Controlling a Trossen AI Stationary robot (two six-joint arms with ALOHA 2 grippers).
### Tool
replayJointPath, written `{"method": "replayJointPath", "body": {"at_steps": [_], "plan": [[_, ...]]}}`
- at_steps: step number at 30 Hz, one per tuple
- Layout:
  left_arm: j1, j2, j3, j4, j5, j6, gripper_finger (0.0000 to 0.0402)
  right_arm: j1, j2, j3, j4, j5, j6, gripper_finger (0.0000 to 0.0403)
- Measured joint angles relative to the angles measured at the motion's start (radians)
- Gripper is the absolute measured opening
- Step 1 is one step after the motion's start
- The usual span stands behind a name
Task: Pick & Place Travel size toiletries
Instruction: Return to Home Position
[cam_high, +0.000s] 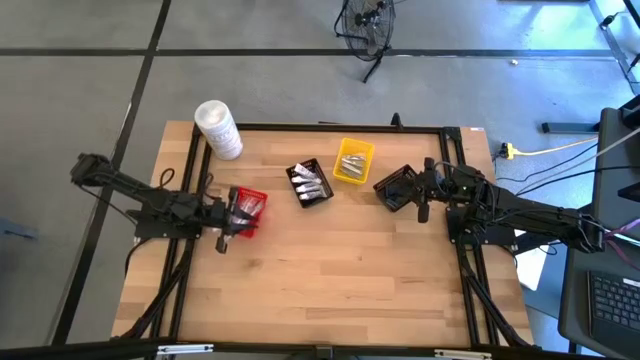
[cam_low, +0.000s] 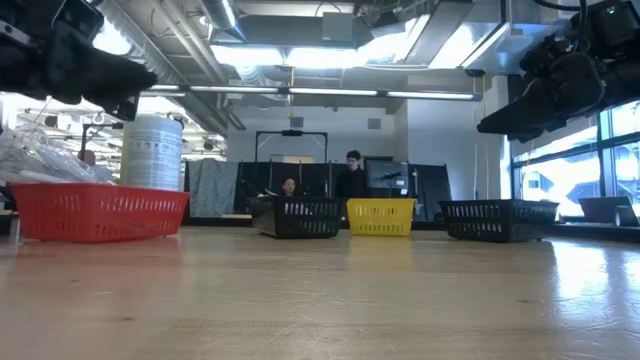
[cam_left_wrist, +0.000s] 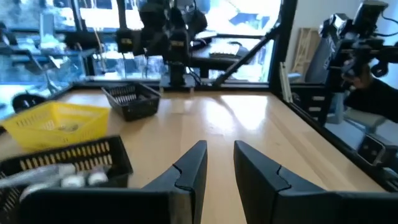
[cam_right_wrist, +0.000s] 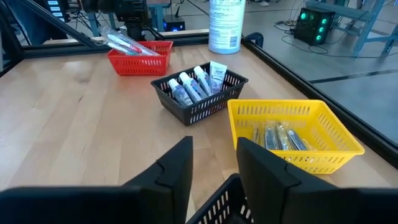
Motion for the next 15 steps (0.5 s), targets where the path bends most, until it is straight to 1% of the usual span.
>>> {"method": "replayJointPath", "body": {"at_steps": [3,5,10,13,15], "plan": [[0.012,-0.011,0.002,0.011,0.006,0.027,0.0075,-0.001,-0.004,0.000,0.017,0.000,-0.033,0.0134],[0.018,-0.019,0.002,0.001,0.004,0.017,0.0075,-0.003,-0.020,0.000,0.034,0.000,-0.047,0.0138],[0.030,-0.033,0.002,-0.043,0.002,-0.011,0.0075,-0.003,-0.092,0.001,-0.020,-0.004,-0.070,0.0146],[0.031,-0.034,0.002,-0.042,0.003,-0.009,0.0075,-0.002,-0.137,0.001,-0.015,-0.041,-0.072,0.0150],[0.030,-0.034,0.002,-0.042,0.003,-0.009,0.0075,-0.001,-0.167,0.001,-0.033,-0.045,-0.075,0.0153]]}}
